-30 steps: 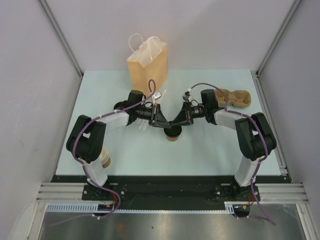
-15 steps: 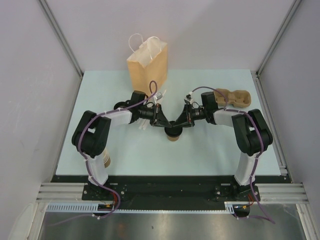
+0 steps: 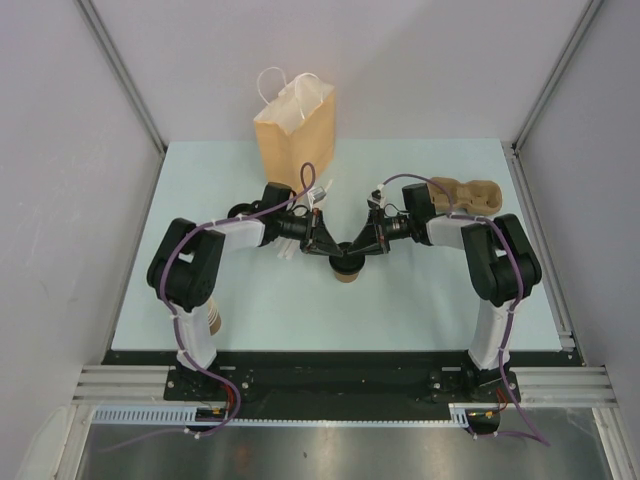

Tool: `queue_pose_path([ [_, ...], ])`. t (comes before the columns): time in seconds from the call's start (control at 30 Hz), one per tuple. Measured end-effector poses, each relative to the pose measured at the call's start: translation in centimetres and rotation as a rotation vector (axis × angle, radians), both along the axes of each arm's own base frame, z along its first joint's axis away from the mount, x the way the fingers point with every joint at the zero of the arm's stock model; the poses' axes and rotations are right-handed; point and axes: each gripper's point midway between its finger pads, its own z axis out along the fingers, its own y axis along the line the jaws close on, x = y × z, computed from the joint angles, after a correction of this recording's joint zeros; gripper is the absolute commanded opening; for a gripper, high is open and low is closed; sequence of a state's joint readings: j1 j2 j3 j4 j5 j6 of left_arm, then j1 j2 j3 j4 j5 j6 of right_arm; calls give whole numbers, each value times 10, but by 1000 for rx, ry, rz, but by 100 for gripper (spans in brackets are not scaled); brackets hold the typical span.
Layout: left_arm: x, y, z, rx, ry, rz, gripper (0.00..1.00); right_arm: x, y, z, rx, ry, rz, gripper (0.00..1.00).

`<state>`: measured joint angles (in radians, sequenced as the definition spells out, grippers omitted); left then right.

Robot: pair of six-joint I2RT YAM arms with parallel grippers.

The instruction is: Pack the takeout coffee

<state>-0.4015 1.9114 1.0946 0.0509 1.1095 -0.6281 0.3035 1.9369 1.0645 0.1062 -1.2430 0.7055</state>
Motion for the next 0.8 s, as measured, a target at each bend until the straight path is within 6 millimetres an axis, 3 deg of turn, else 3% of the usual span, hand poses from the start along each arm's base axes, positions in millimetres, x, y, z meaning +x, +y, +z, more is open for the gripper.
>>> queue_pose_path([
  [0.47, 0, -1, 3, -25, 7, -19, 11, -4, 2, 2, 11, -9, 26, 20],
  [0.8, -2, -3, 14, -34, -39, -5, 14, -14, 20, 14, -6, -41, 16, 20],
])
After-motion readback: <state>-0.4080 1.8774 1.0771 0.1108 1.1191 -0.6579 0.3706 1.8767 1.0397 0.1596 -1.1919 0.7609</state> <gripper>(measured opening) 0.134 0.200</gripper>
